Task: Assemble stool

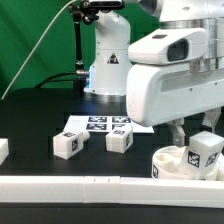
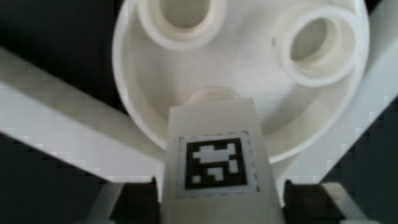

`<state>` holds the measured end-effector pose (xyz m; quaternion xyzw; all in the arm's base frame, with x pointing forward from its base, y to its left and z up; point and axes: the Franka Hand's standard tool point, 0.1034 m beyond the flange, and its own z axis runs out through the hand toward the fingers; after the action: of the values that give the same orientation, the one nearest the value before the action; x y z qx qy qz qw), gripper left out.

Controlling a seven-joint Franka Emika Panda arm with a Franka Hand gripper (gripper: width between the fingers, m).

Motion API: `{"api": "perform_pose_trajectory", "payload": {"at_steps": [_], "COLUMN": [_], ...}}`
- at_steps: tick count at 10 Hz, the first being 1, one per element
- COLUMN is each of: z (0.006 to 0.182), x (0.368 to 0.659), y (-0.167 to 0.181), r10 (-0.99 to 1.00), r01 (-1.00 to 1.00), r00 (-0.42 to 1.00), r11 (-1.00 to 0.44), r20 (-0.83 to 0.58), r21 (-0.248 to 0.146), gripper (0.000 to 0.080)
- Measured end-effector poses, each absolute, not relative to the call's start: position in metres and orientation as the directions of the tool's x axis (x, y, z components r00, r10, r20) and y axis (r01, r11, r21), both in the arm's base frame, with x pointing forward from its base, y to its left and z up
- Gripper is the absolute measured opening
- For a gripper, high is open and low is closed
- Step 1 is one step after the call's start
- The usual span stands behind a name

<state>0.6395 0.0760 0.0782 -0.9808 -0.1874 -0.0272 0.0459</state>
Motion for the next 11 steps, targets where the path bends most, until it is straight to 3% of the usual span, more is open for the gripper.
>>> {"api": "perform_pose_trajectory", "payload": {"at_steps": [5, 11], "z": [0.079, 0.078], "x": [0.635, 0.636], "y": [0.071, 0.062], "r10": [-0.148, -0.591], "r01": [-0.130, -0.575], "r00": [0.982, 0.802], "r11": [-0.981, -0.802], "r20": [0.117, 0.083], "r21": [-0.142, -0.162], "gripper": [0.0338, 0.0340]}}
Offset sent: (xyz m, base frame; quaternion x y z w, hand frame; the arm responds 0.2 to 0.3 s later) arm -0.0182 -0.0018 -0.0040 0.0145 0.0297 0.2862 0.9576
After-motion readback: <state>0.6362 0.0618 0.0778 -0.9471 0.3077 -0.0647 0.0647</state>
